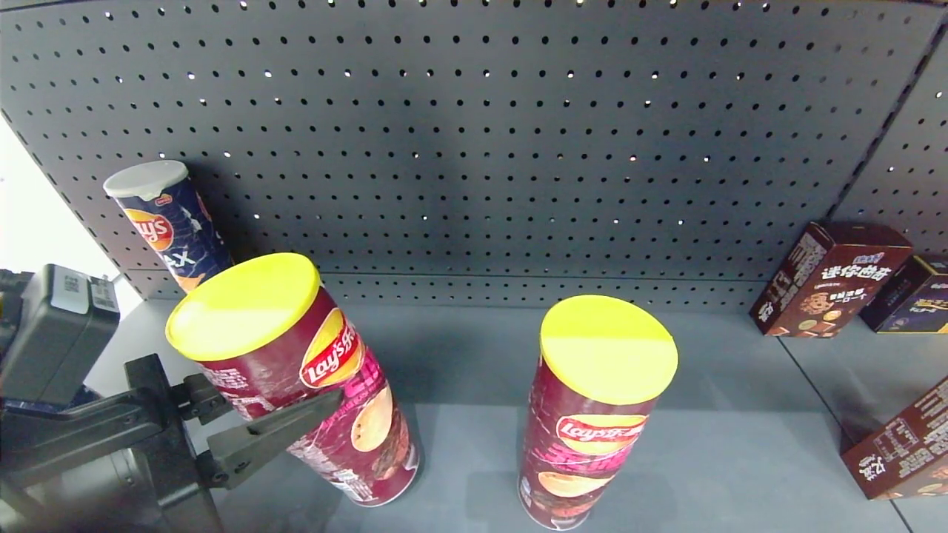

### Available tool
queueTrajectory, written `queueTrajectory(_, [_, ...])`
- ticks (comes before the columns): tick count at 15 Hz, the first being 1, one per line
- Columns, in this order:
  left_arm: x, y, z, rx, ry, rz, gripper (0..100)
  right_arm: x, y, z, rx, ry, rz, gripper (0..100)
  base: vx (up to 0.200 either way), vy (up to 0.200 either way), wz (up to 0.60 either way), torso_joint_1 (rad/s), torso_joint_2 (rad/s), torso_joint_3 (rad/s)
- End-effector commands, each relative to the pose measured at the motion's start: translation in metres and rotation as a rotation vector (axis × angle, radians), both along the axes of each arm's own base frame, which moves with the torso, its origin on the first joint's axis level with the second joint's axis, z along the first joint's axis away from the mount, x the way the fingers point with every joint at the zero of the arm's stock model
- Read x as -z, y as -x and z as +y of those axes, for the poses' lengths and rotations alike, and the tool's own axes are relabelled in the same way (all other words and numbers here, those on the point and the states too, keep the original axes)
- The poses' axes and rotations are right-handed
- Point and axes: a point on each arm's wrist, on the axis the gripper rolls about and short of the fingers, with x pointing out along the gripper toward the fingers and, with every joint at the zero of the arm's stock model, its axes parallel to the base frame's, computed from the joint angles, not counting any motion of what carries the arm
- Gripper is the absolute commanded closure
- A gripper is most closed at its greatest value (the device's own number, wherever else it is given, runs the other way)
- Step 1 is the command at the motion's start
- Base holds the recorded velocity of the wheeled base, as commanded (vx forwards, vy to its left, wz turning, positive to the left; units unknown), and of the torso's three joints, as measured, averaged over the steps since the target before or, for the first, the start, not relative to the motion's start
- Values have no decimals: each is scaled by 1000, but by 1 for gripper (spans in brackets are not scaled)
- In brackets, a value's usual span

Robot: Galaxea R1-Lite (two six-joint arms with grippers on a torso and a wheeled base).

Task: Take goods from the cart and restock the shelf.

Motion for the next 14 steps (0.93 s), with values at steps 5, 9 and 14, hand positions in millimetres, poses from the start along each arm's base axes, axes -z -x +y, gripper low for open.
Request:
queueTrajectory(5, [-2, -1, -1, 2, 4, -5, 100, 24, -8, 9, -268, -117, 57, 0, 0, 0, 0, 0, 0, 0])
queueTrajectory(9, [-2, -1, -2, 6, 3, -4, 100, 24, -8, 7, -182, -162, 63, 0, 0, 0, 0, 0, 0, 0])
queueTrajectory(14, [0, 0, -1, 6, -1, -1, 100, 24, -5, 11, -375, -135, 101, 0, 0, 0, 0, 0, 0, 0])
